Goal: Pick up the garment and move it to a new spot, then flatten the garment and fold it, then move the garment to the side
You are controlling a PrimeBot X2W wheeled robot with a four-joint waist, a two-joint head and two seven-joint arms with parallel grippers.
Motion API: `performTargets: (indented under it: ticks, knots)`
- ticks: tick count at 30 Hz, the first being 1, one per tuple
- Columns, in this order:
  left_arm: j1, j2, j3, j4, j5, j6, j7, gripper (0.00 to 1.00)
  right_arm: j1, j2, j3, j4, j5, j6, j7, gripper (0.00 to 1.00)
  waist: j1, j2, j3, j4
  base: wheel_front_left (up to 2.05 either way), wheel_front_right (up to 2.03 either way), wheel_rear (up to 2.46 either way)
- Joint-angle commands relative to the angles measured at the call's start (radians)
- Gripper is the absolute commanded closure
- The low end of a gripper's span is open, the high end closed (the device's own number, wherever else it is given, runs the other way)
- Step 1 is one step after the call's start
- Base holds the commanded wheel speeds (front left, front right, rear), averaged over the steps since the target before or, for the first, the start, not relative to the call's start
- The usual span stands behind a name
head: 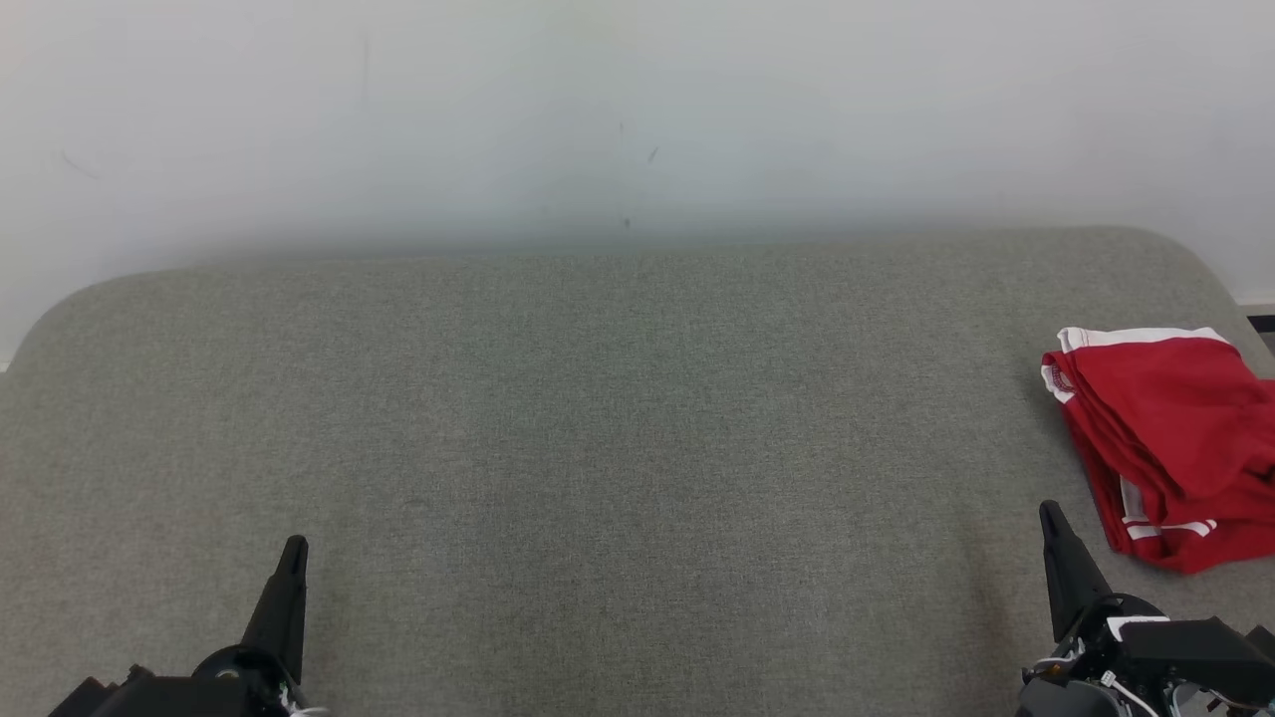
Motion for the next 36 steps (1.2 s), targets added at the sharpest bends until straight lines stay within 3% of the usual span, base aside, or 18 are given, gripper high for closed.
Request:
performTargets:
  ticks: [1, 36]
  knots:
    - [-0.011, 0.005, 0.003, 0.002, -0.005, -0.001, 0.003, 1.0, -0.006, 0.002, -0.002, -0.002, 0.001, -0.002, 0.003, 1.0, 0.0, -0.0001, 0.0, 0.0, 0.0, 0.0, 0.0]
    - [-0.011, 0.005, 0.003, 0.002, -0.005, -0.001, 0.003, 1.0, -0.006, 0.002, -0.002, -0.002, 0.001, -0.002, 0.002, 1.0, 0.0, -0.0001, 0.0, 0.0, 0.0, 0.0, 0.0]
